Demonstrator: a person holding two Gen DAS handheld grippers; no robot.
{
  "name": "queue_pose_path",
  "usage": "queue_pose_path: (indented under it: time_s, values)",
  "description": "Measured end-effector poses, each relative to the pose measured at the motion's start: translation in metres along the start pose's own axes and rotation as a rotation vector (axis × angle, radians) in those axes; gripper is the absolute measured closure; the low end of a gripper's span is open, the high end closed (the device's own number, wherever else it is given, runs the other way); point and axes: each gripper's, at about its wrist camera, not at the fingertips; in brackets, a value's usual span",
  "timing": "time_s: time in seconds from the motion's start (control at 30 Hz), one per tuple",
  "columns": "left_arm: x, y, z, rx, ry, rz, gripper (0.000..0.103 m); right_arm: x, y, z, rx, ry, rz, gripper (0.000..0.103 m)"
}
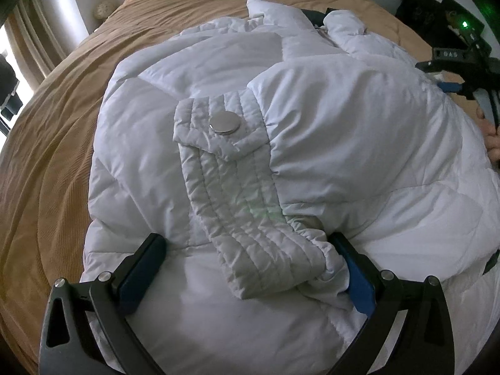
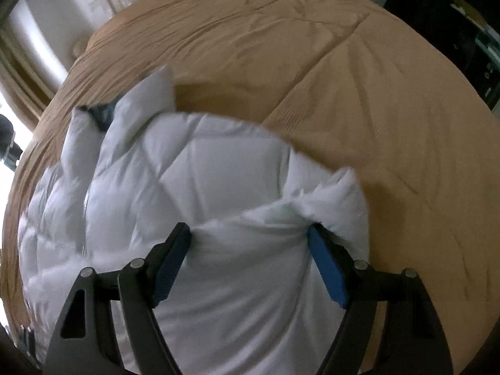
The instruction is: Fold large clothes
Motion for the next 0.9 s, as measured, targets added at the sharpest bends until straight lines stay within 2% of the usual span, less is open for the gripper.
queue_pose_path:
  time_s: [0.1, 0.17, 0.3, 0.43, 0.53, 0.7, 0.77, 0.87, 0.9]
  values:
    - [0.001, 0.001, -0.001, 0.011, 0.001, 0.001, 0.000, -0.024, -0.030, 0.008, -0.021, -0.026, -0.057, 0.027]
    - [0.002, 0.001, 0.000, 0.007, 0.002, 0.002, 0.000, -0.061, -0.053, 0.022, -0.027, -0.104, -0.088, 0.027]
    - [0.002, 0.002, 0.000, 0.008, 0.003, 0.004, 0.000, -0.137, -0.071, 0.031, -0.024, -0.199, -0.045, 0.026]
    - [0.003, 0.002, 0.001, 0.008, 0.000, 0.005, 0.000, -0.187, -0.048, 0.016, -0.069, -0.220, 0.033, 0.025]
    - [0.004, 0.002, 0.001, 0.005, -0.004, 0.008, 0.000, -0.192, -0.033, -0.002, -0.024, -0.202, 0.018, 0.021]
    - [0.007, -0.018, 0.005, 0.026, -0.050, 0.006, 0.000, -0.183, -0.026, -0.003, -0.027, -0.176, 0.013, 0.011]
    - [0.011, -0.037, 0.004, 0.061, -0.061, -0.032, 0.000, -0.183, -0.025, -0.001, -0.041, -0.178, 0.003, 0.011]
    - [0.027, -0.066, -0.009, 0.121, -0.023, -0.124, 0.001, -0.188, -0.021, 0.003, -0.047, -0.178, 0.004, 0.010]
    - [0.033, -0.071, -0.014, 0.110, -0.017, -0.143, 0.001, -0.185, -0.017, 0.008, -0.047, -0.180, 0.005, 0.010]
Point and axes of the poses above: each gripper's, at about its wrist camera, not at the fingertips, and y roughly the way its jaws point, z to its left, x to its top, and after that the axes turned 11 degrees about z, right-handed
